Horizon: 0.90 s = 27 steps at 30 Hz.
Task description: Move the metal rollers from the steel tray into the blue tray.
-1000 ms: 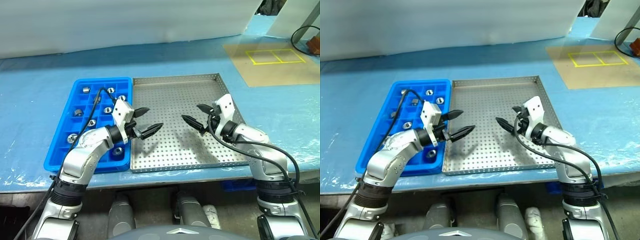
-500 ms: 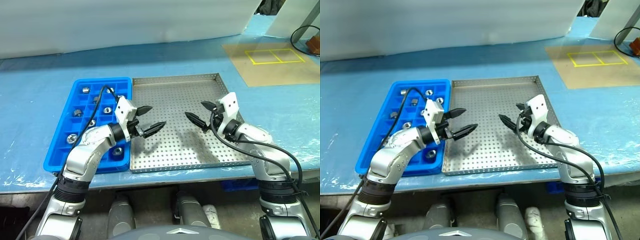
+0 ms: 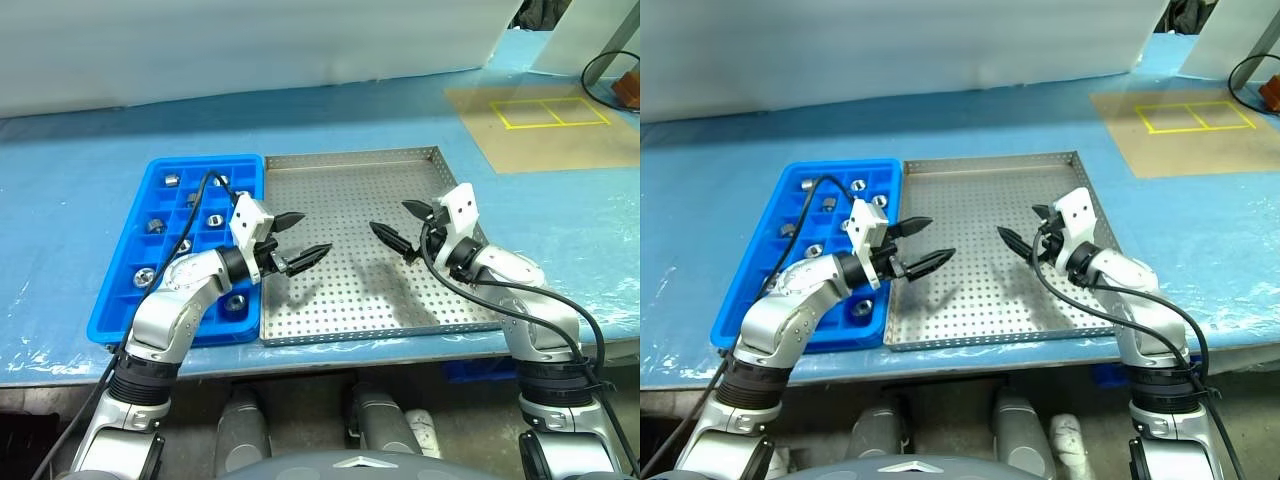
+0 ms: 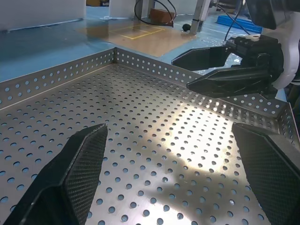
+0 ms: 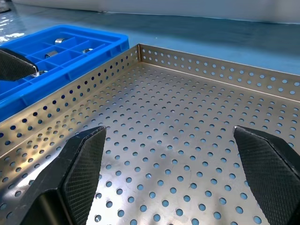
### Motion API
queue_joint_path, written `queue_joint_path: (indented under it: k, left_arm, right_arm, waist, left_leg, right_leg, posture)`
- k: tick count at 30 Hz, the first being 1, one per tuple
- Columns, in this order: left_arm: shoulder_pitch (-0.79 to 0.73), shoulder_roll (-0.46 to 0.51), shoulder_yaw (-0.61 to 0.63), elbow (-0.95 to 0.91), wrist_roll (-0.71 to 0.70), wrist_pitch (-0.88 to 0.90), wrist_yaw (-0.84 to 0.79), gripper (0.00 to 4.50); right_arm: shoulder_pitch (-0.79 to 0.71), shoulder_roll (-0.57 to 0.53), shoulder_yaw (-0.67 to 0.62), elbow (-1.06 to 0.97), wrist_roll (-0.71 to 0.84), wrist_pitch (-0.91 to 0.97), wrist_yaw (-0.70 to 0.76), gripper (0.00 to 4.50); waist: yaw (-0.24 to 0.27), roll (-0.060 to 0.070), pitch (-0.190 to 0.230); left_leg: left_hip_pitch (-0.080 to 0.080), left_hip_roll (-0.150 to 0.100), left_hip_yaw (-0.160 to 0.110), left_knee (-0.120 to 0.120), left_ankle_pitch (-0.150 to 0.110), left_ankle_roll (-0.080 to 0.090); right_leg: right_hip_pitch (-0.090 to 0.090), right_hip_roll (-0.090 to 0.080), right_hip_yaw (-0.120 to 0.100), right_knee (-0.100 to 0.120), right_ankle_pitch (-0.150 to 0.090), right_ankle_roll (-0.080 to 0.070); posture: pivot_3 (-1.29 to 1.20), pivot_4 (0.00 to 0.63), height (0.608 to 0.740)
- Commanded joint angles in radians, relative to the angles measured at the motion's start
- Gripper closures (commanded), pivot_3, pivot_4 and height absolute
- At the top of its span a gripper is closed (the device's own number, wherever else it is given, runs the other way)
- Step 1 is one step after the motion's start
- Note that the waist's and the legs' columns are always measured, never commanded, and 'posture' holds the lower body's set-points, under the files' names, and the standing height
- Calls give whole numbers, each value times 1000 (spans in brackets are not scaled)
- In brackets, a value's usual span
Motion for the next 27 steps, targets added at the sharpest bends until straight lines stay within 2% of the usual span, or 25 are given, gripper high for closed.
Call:
queue_joint_path:
  k: [1,27]
  left_arm:
    - [-1,7,-1,-26,5,-22,-15,7]
    - [3,-8,-4,-31,26,-29,-18,7]
  right_arm:
    - [-19,-6,-5,-16,7,-30,5,45]
    - [-48,-2,15,20,1,-57,12,45]
  waist:
    - [0,0,0]
    - [1,0,0]
  left_leg:
    - [0,0,0,0,0,0]
    - [0,0,0,-1,0,0]
  right_leg:
    - [0,0,0,0,0,0]
    - [0,0,0,-1,0,0]
  posture:
    - [-334,150,740]
    - [-317,150,740]
